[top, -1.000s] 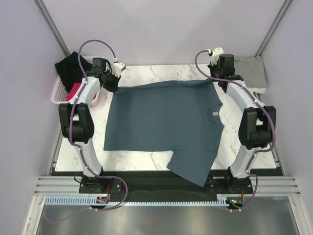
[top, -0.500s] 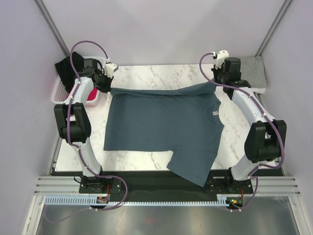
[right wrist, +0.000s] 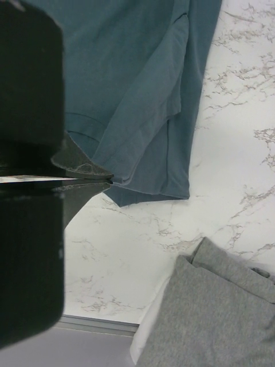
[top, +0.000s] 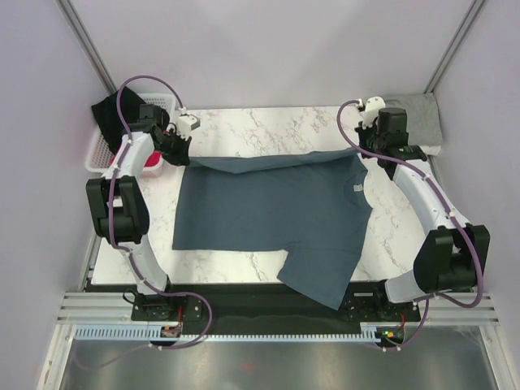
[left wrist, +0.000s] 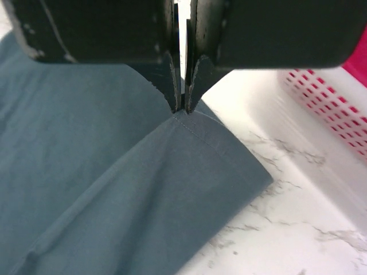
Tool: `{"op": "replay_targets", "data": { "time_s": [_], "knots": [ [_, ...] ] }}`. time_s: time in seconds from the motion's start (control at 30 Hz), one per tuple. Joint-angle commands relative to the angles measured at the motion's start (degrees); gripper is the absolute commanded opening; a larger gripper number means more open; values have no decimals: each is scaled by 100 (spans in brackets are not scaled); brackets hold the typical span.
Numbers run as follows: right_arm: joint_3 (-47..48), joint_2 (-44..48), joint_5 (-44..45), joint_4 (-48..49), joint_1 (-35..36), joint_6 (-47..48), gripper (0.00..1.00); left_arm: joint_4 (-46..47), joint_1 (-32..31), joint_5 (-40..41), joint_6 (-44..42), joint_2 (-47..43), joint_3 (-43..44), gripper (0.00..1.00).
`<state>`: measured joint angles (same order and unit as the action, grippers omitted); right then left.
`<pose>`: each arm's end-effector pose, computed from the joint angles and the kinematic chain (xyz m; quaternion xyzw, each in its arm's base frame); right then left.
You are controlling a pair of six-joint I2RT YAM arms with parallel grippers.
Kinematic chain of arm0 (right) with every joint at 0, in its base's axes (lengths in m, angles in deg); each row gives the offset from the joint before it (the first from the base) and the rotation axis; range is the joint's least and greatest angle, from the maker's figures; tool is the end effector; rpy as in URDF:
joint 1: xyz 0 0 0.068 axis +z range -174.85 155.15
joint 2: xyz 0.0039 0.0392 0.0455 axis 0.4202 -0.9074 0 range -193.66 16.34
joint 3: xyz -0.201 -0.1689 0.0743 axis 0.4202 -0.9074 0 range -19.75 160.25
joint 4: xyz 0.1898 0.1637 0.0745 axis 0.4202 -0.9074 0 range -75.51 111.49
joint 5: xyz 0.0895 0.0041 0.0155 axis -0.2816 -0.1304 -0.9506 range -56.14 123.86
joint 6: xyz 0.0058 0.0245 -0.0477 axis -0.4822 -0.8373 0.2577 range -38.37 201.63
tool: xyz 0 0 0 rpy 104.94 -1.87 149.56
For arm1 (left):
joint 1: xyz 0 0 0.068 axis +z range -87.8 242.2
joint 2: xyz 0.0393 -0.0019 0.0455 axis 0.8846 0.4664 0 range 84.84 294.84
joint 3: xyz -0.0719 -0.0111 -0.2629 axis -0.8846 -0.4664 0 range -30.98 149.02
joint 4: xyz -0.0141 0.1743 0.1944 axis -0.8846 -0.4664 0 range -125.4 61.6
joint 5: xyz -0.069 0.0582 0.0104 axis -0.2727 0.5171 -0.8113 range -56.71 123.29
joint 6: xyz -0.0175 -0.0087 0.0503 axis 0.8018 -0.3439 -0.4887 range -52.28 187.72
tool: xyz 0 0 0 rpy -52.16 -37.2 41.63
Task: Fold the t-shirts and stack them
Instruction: Fold the tshirt
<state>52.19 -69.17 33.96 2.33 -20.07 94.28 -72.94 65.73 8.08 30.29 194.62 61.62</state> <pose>0.3426 0.0286 0.3183 -0.1326 0.8676 -0.0337 0.4781 0.4115 0.0102 0.2533 0.3268 0.8897 -0.1148 0.2974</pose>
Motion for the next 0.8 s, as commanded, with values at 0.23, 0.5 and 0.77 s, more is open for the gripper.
{"op": "replay_targets", "data": {
  "time_s": [0.23, 0.5, 0.77],
  "knots": [
    [-487, 553, -396, -475, 23, -333, 0, -670, 42, -485, -458, -589, -760, 2],
    [-743, 755, -554, -721, 23, -350, 0, -679, 174, -248, -783, -493, -1112, 2],
    [-1112, 800, -704, -993, 23, -192, 0, -838, 262, 112, -1065, -142, -972, 12]
  ]
}}
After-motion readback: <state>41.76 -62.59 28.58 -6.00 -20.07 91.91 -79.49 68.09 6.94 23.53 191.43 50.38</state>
